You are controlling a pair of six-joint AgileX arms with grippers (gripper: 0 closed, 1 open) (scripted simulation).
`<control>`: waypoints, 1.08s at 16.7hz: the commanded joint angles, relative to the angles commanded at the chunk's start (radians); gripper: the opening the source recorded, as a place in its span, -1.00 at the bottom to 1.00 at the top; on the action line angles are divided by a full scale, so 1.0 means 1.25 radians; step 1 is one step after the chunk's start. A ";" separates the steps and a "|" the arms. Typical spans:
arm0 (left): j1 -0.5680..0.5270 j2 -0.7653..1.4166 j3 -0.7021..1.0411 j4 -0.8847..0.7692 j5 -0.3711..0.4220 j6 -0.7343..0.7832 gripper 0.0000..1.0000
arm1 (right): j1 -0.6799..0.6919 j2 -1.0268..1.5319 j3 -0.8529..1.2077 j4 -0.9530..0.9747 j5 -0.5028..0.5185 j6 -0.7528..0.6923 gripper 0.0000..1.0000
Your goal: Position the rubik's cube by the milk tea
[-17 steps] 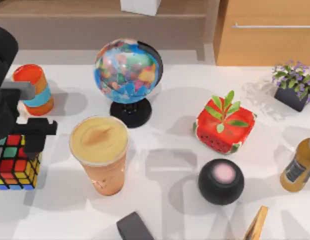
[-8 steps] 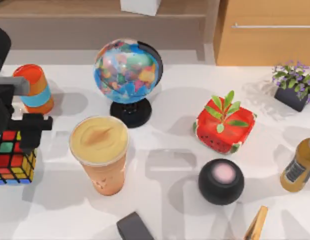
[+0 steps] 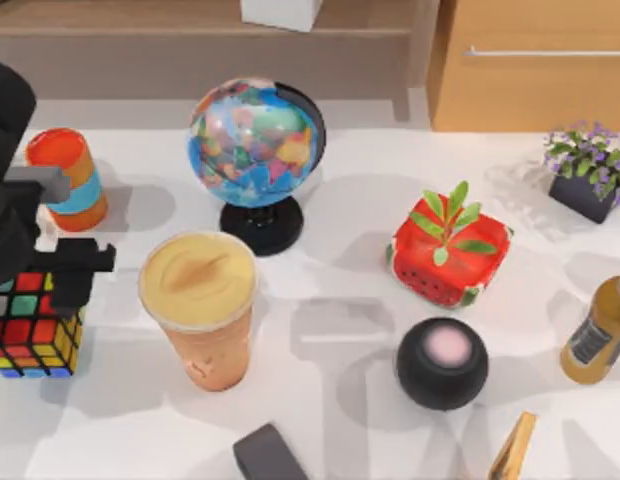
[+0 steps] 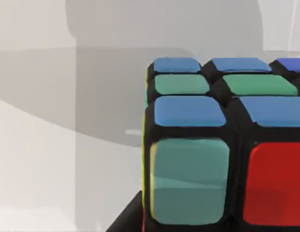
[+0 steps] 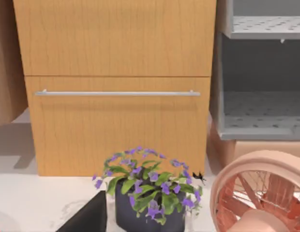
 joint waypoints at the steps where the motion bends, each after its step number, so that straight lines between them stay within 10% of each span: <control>1: -0.004 0.010 -0.009 0.002 0.002 0.000 -1.00 | 0.000 0.000 0.000 0.000 0.000 0.000 1.00; 6: -0.006 0.016 -0.015 0.003 0.003 0.000 -1.00 | 0.000 0.000 0.000 0.000 0.000 0.000 1.00; 18: -0.006 0.016 -0.015 0.003 0.003 0.000 0.81 | 0.000 0.000 0.000 0.000 0.000 0.000 1.00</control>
